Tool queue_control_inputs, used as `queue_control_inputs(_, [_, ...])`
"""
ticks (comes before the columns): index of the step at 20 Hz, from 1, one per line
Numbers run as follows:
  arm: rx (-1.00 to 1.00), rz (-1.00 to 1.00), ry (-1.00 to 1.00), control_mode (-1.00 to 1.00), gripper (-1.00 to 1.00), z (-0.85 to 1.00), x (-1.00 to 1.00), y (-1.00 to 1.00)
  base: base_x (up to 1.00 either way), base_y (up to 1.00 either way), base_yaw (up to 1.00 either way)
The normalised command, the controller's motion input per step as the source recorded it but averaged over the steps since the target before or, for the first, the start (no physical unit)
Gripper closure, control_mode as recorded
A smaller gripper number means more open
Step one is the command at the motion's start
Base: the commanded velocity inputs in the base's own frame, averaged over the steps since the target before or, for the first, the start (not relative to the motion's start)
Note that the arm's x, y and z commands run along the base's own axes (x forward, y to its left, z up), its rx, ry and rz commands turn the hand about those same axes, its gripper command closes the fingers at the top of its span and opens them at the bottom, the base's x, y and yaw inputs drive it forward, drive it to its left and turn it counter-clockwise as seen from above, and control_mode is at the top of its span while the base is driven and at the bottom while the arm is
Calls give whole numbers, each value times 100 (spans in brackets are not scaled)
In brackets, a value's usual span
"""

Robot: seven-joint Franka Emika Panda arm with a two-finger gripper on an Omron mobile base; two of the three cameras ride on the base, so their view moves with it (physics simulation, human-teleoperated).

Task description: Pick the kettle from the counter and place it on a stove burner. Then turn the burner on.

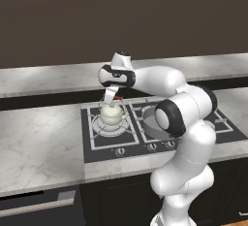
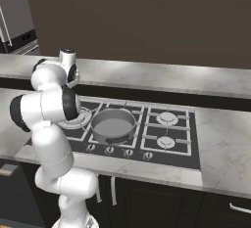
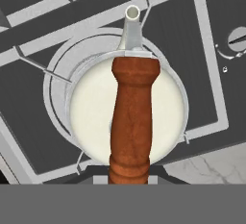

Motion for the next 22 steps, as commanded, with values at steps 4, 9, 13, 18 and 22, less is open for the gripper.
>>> queue_control_inputs(4, [0,-5,0,-100,100,-3,11,2,0,0,0])
queue_control_inputs(9, [0,-4,0,-100,100,-5,9,1,0,0,0])
queue_control_inputs(13, [0,-6,0,-100,100,-3,7,17,0,0,0])
queue_control_inputs(18, [0,-8,1,-100,100,0,5,29,0,0,0])
queue_control_inputs(22, [0,-7,0,-100,100,-1,8,20,0,0,0])
